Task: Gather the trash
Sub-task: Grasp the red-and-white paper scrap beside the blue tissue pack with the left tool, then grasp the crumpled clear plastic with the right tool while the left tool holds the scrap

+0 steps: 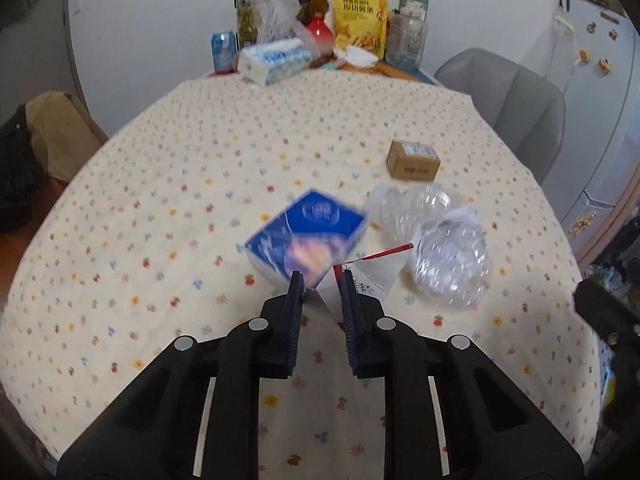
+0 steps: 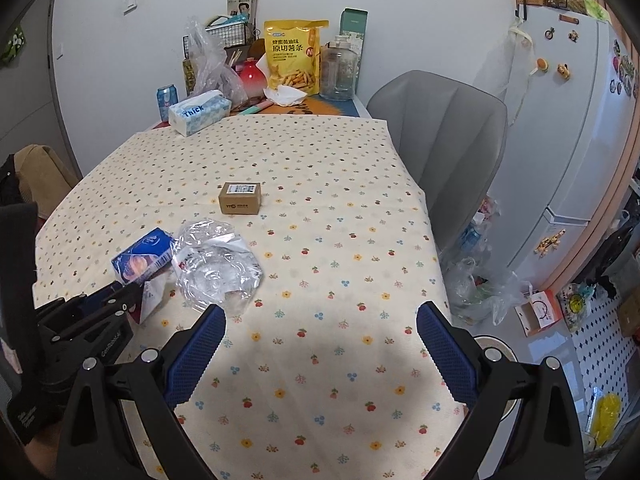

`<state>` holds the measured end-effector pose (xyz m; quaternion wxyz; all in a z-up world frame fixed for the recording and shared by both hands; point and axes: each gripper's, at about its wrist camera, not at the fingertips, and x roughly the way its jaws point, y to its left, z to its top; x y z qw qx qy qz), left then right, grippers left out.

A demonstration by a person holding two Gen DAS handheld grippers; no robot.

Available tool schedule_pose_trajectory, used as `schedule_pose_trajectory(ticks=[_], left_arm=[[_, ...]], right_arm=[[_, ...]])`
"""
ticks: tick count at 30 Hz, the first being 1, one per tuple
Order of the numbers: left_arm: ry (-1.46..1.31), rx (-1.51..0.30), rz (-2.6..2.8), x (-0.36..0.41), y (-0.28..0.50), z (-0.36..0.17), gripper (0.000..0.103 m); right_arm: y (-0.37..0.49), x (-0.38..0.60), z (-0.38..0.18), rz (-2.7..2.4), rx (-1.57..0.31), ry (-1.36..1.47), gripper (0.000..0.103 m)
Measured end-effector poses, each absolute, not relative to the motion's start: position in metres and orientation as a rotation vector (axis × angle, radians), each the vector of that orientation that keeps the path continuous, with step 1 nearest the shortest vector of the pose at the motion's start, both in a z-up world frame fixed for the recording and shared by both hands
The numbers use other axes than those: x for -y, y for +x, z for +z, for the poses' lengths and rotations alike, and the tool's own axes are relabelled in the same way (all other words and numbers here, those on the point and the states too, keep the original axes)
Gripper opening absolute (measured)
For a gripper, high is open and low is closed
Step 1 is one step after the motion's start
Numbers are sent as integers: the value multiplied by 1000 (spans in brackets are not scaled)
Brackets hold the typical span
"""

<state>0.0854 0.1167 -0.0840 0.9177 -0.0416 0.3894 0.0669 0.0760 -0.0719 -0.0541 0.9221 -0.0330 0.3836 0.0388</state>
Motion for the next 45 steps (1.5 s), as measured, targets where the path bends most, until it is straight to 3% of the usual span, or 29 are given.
schedule_pose_trajectory(ticks=[7,42,44,45], left_arm=[[-94,-737,195,-135,93,-61,19],[-134,-824,355,-189,144,-103,20],[-132,-824,357,-189,144,-103,20],[-130,-823,358,-188,144,-103,20]], right_arm=[[88,56,-52,129,-782,-63,94],[167,-15,-117,290,-931,-138,95],[167,-18,-119,305,-940,-140,94],[167,-18,-118,317,-942,-136,86]])
